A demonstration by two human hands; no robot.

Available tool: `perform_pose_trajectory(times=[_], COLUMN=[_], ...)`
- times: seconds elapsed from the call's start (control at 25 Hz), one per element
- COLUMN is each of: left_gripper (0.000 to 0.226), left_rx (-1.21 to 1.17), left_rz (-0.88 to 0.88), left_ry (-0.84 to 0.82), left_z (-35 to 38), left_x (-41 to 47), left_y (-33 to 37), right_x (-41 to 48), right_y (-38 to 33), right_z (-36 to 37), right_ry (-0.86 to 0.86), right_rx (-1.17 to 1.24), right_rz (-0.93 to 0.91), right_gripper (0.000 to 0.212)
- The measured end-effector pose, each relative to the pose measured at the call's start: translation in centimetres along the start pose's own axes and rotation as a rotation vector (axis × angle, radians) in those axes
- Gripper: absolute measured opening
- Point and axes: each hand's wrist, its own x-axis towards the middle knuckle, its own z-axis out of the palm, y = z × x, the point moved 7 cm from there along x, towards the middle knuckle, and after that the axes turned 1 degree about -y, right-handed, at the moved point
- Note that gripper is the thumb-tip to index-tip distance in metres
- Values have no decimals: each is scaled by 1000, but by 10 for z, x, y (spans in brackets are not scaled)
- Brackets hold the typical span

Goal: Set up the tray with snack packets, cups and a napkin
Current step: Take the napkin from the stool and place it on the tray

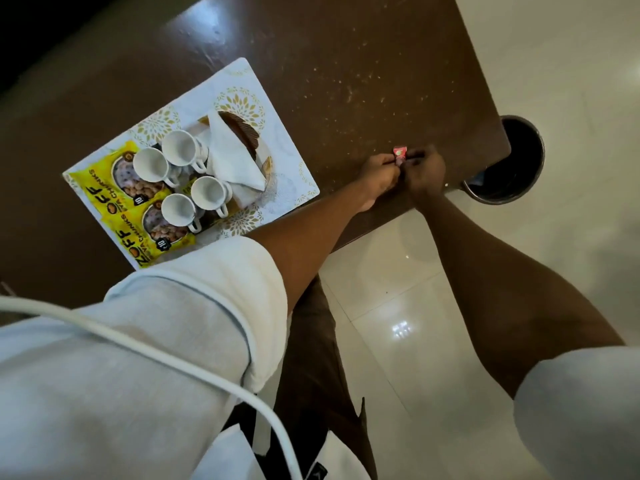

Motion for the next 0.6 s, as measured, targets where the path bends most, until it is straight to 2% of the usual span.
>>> perform_pose_trajectory(times=[0.16, 0.4, 0.6], left_gripper=[42, 41, 48], left_rx=[-44, -58, -55], left_rz=[86, 111, 131], left_ry=[128, 356, 336], left_z=[-53, -173, -184], left_x=[-23, -56, -64], left_y=[12, 9, 3], right_x=[-11, -58, -61], right_y=[-54, -140, -157], right_z=[37, 137, 162], right_ry=[-88, -199, -243], right_rx=[-106, -99, -160], right_rz=[-161, -360, -410], right_gripper=[21, 17, 24])
